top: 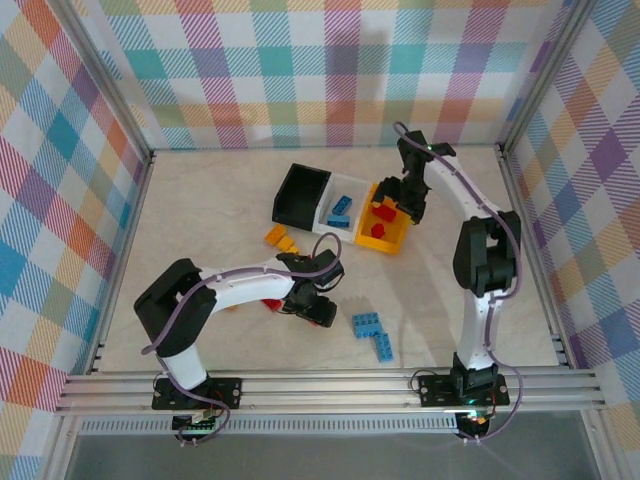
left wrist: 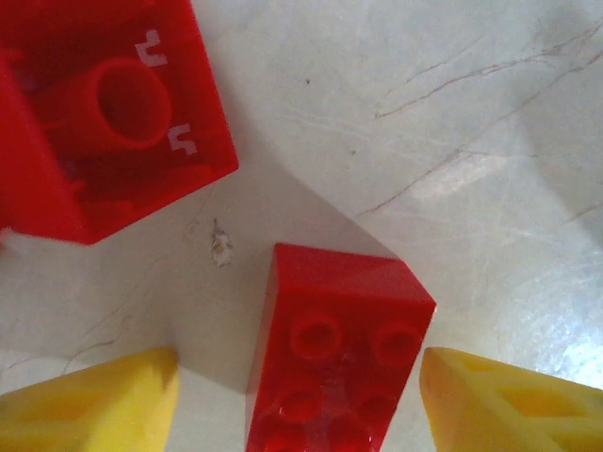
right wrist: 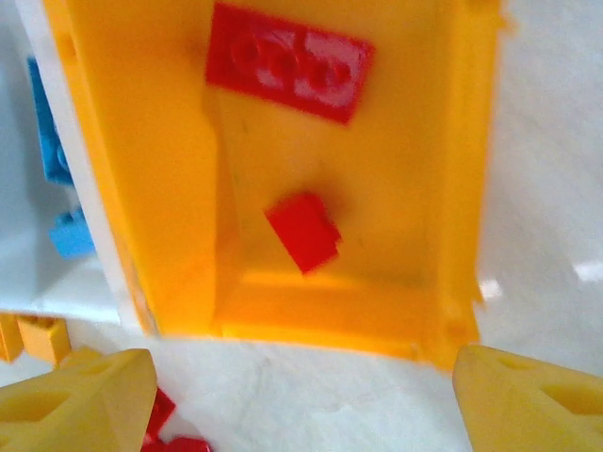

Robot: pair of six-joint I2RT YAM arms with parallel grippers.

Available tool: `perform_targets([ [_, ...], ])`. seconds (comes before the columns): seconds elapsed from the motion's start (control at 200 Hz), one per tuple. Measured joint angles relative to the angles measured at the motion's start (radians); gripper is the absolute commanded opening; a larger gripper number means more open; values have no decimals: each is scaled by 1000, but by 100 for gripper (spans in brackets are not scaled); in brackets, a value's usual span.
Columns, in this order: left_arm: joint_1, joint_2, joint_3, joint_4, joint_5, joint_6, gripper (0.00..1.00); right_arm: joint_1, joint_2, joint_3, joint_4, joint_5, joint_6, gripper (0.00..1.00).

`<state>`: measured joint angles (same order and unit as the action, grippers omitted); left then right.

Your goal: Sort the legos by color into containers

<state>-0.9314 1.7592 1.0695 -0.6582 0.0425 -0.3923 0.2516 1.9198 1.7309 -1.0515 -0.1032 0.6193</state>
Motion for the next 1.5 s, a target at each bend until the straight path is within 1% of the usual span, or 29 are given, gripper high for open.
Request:
perform_targets([
  [0.125,-3,24,27,-22,-17,10,41,0,-155,-136,16,-5,0,83],
  [0.2,-5,40,45,-30,-23,9,35,-1,-231,-203,19,-7,1,82],
  [0.305,-12,48,61,-39,-22,9,23,-2,-306,-282,23,-14,1,83],
  [0.38,-16,49,67,-37,-15,15,18,-2,-345,-335,27,-24,1,83],
  [0.545,-24,50,96,-41,10,11,16,-2,-442,-455,29,-64,-1,83],
  [0.685,-25,50,201,-78,10,16,16,-2,-583,-574,21,-94,-8,83],
  [0.765,-22,59,312,-109,8,31,16,-2,-674,-652,19,-121,-7,82],
  [0.855,-10,105,470,-129,7,59,16,-2,-788,-747,19,-158,-4,82],
  [0.975,13,218,682,-151,8,95,16,-2,-948,-843,42,-198,5,80],
  [1.09,48,335,852,-189,7,118,16,-2,-1075,-878,57,-221,7,80],
  [1.185,71,428,986,-218,-2,129,16,-2,-1108,-886,61,-243,0,80],
  [1.29,83,514,1118,-243,-13,138,16,-2,-1105,-901,59,-259,-7,80],
  [1.5,90,628,1291,-256,-39,151,17,-2,-1096,-911,45,-268,-7,80],
])
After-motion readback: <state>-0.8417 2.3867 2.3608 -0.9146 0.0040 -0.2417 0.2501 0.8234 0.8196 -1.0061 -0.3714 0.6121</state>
